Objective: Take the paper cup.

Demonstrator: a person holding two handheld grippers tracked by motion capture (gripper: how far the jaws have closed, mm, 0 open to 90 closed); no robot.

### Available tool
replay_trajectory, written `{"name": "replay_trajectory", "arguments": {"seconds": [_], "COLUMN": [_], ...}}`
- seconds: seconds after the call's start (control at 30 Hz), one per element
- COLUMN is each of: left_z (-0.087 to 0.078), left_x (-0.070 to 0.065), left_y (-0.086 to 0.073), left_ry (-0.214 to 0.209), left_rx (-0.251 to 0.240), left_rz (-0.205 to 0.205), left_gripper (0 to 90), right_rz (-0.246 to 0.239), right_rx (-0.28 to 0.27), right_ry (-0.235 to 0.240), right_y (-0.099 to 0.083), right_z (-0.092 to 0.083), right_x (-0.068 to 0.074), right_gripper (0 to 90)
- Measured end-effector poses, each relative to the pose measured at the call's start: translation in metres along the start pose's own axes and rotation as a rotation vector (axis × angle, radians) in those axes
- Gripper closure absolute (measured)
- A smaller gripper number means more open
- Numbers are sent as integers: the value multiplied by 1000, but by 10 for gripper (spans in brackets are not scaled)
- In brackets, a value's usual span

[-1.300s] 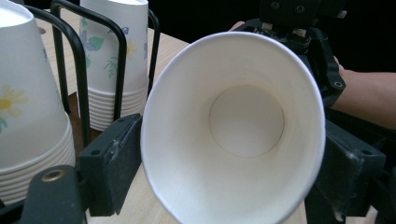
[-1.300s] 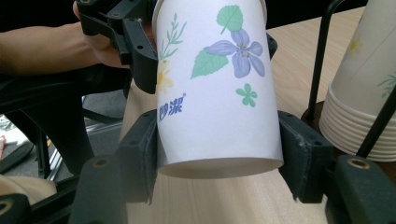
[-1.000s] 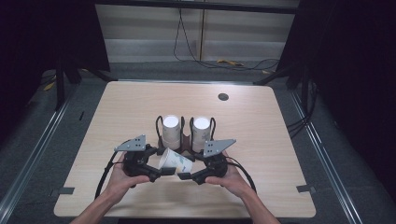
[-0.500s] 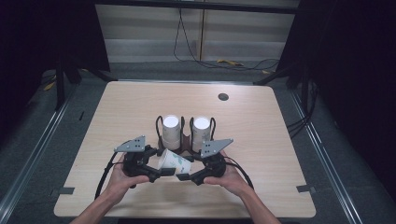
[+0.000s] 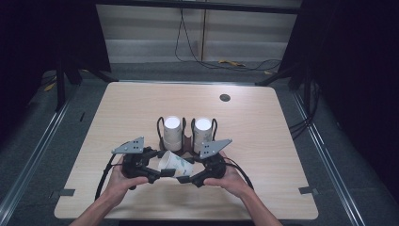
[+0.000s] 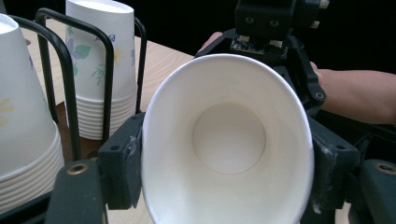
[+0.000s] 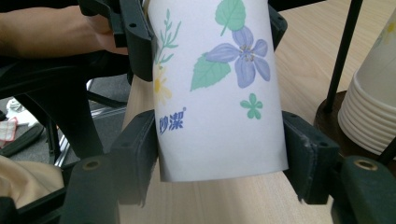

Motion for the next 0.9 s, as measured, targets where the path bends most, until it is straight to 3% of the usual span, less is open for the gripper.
{"name": "replay_trajectory", "arguments": {"seconds": [0.37, 0.43, 0.6, 0.9], "left_z": [-1, -2, -4, -8], "left_x": [-2, -1, 0, 2], "left_y": [2, 4, 6, 7], "left_ry": [6, 23, 31, 50], "left_rx": [-8, -16, -31, -24], "left_rz": [8, 15, 13, 6], "left_gripper": [291, 291, 290, 285], "right_rz": [23, 29, 40, 46], "right_rx": [27, 42, 37, 48], "right_ry": [1, -7, -40, -78], "right_y": [-1, -3, -2, -3], "right_z": [2, 2, 1, -4], "right_x": [0, 0, -2, -5], "right_gripper": [307, 236, 159, 143]}}
Point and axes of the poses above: each handheld gripper's, and its own axes: z roughly forward along the jaws, y roughly out of its top, x roughly to its left, the point moved 9 cm from there along z, roughly forward along the jaws, and after that the axes turned 6 degrees about -y, right-handed, at the moved point
